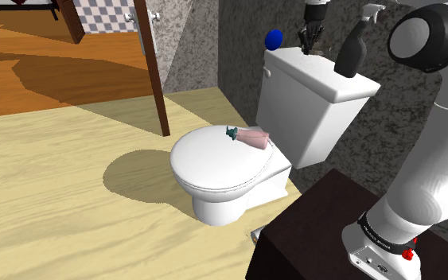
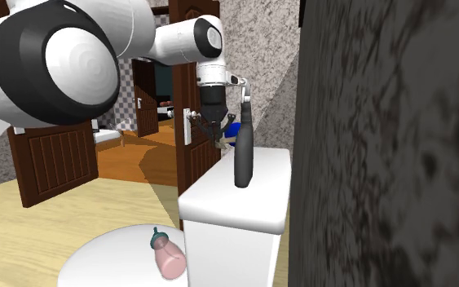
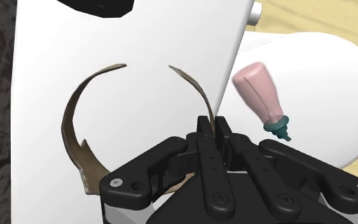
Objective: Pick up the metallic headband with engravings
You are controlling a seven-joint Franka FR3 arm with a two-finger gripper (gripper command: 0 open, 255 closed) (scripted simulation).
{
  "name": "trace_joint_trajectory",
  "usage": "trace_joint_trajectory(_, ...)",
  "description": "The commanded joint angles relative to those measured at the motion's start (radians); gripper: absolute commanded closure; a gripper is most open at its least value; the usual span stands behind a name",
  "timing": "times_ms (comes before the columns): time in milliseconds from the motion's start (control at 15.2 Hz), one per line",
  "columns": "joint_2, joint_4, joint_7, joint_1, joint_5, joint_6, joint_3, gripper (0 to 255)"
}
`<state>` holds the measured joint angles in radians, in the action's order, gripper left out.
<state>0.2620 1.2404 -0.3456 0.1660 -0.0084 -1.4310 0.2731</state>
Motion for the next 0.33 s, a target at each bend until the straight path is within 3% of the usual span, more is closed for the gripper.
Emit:
trace_joint_trajectory(0,0.015,-0.049,-0.003,0.004,0.004,0.034,0.001,255)
trace_joint_trajectory(264,0.034,-0.106,-0.007,0.009,0.009,0.073,0.002,255)
